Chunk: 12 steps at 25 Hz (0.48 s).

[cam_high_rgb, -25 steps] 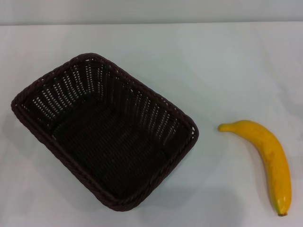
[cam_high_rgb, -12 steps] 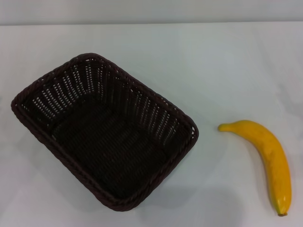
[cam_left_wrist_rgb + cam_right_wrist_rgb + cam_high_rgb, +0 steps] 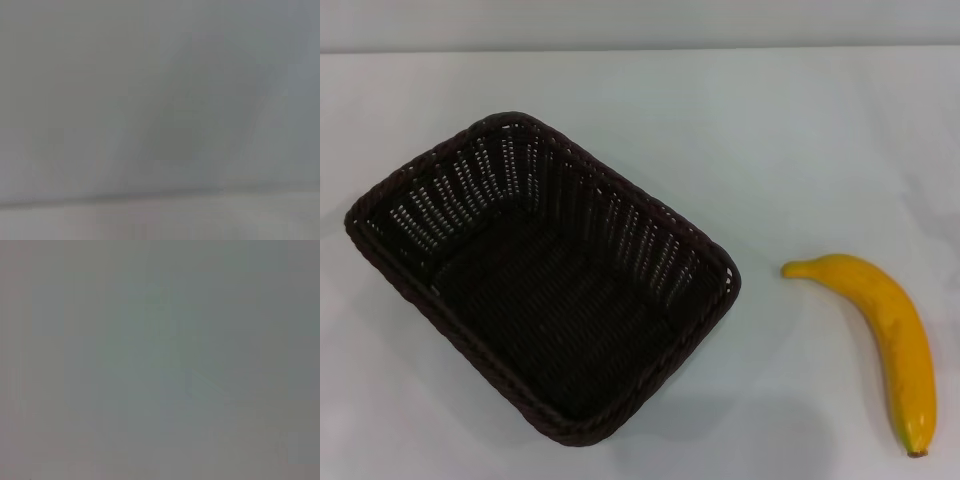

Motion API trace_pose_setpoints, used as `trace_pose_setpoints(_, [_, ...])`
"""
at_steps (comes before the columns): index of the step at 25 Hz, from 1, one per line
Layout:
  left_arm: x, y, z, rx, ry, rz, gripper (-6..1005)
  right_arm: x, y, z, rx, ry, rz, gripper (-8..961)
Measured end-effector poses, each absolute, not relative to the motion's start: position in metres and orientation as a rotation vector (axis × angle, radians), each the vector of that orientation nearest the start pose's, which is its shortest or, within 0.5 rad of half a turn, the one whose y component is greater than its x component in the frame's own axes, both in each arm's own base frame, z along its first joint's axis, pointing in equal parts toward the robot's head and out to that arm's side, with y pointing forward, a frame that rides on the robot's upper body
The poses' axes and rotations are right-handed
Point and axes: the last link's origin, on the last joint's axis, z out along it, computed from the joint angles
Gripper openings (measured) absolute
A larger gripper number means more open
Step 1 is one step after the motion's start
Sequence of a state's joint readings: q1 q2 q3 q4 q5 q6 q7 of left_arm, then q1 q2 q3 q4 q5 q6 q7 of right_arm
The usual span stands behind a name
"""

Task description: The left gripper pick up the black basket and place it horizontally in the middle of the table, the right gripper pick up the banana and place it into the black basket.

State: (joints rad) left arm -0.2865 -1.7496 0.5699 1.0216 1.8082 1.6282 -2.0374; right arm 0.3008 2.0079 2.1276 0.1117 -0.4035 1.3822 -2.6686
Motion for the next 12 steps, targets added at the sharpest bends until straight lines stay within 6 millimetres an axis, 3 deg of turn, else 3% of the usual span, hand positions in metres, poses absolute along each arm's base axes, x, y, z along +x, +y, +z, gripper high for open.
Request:
trace_pose_setpoints(3, [-0.301, 0.331, 0.23, -2.289, -1.085, -0.39, 758, 0.379, 0.287, 0.07, -1.422, 0.537, 0.836, 873])
trace_pose_setpoints(7, [-0.288, 0.35, 0.229, -2.331, -1.083, -0.232, 757, 0.378, 0.288, 0.07, -1.423, 0.538, 0.838, 873])
trace_pose_setpoints(12, [-0.271, 0.369, 0.208, -2.431, -1.05, -0.055, 756, 0.374, 0.292, 0.068, -1.436, 0.534, 0.85, 873])
